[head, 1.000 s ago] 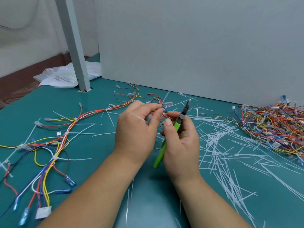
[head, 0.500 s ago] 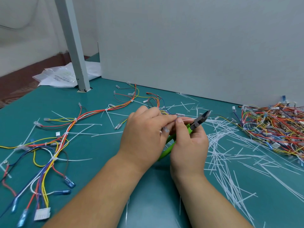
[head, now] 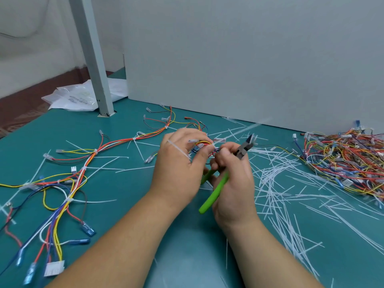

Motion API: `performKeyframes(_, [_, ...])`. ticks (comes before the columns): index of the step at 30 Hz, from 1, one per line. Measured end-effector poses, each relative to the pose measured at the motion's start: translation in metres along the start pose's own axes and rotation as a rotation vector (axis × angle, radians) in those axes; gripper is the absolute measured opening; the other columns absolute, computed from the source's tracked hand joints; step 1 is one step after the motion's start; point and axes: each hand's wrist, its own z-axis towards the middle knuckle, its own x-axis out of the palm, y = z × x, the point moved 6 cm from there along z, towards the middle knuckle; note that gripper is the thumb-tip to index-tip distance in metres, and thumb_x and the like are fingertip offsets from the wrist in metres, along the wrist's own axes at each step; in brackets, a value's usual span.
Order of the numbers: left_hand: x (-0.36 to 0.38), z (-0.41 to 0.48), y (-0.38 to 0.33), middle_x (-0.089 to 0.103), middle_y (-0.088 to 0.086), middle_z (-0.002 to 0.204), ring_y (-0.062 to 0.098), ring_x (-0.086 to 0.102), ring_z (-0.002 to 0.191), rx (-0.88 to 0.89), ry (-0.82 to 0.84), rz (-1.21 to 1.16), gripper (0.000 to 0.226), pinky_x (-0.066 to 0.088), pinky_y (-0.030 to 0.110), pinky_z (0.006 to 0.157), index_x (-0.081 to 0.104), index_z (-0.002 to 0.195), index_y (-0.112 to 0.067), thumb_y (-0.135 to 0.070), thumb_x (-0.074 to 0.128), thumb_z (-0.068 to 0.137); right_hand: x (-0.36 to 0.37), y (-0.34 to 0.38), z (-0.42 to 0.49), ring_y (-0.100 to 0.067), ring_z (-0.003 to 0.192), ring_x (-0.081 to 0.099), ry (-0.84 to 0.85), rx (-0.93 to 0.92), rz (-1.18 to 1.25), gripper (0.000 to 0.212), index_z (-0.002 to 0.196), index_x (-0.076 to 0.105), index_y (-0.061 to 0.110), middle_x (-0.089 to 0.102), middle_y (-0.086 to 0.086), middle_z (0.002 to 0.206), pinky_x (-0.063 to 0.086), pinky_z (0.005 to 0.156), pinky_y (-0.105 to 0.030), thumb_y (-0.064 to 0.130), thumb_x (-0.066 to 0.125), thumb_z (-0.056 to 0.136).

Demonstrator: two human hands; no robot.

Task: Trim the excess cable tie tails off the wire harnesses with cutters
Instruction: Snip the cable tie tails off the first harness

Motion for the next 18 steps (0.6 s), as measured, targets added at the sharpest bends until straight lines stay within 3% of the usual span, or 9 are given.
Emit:
performKeyframes(3, [0.004, -0.001, 0.008, 0.074, -0.006, 0.102, 0.016, 0.067, 0.105, -0.157, 0.010, -0.239, 0.005, 0.052, 0.043, 0.097, 0.072, 0.094, -0.018, -0.017, 0.068, 0.090, 0.009, 0.000, -0.001, -0.001, 0.083, 0.058, 0.103, -0.056, -0.073, 0.052, 0.114, 0.049, 0.025, 0.062, 0.021, 0.084, 0.049, 0.077, -0.022, 0.018, 0.067, 0.065])
performKeyframes(6, [0.001, 0.000, 0.013, 0.073, -0.008, 0.088, 0.009, 0.069, 0.087, -0.230, -0.033, -0.328, 0.009, 0.056, 0.031, 0.084, 0.071, 0.093, -0.018, -0.009, 0.070, 0.093, 0.014, 0.001, -0.004, 0.000, 0.093, 0.061, 0.100, -0.092, -0.250, 0.066, 0.124, 0.045, 0.028, 0.062, 0.018, 0.098, 0.051, 0.088, -0.025, 0.022, 0.070, 0.063])
performKeyframes(9, [-0.005, 0.003, 0.016, 0.072, -0.011, 0.082, 0.002, 0.068, 0.080, -0.243, -0.087, -0.337, 0.014, 0.050, 0.015, 0.074, 0.070, 0.091, -0.019, -0.005, 0.070, 0.093, 0.009, 0.008, -0.007, 0.000, 0.088, 0.065, 0.016, -0.188, -0.397, 0.049, 0.118, 0.054, 0.029, 0.069, 0.021, 0.095, 0.052, 0.079, -0.019, 0.023, 0.073, 0.073])
performKeyframes(14, [-0.010, 0.005, 0.015, 0.074, -0.011, 0.086, 0.003, 0.070, 0.083, -0.218, -0.148, -0.316, 0.014, 0.050, 0.012, 0.074, 0.073, 0.092, -0.020, -0.007, 0.069, 0.094, 0.008, 0.012, -0.009, 0.000, 0.104, 0.064, -0.024, -0.257, -0.538, 0.045, 0.126, 0.062, 0.026, 0.068, 0.007, 0.117, 0.048, 0.094, -0.015, 0.025, 0.068, 0.081])
performKeyframes(18, [-0.013, 0.005, 0.015, 0.074, -0.017, 0.089, 0.000, 0.069, 0.082, -0.209, -0.181, -0.282, 0.016, 0.048, 0.010, 0.074, 0.072, 0.091, -0.025, -0.010, 0.069, 0.094, 0.008, 0.012, -0.011, 0.002, 0.106, 0.063, -0.066, -0.273, -0.599, 0.045, 0.123, 0.065, 0.028, 0.068, 0.005, 0.118, 0.046, 0.092, -0.011, 0.020, 0.065, 0.079])
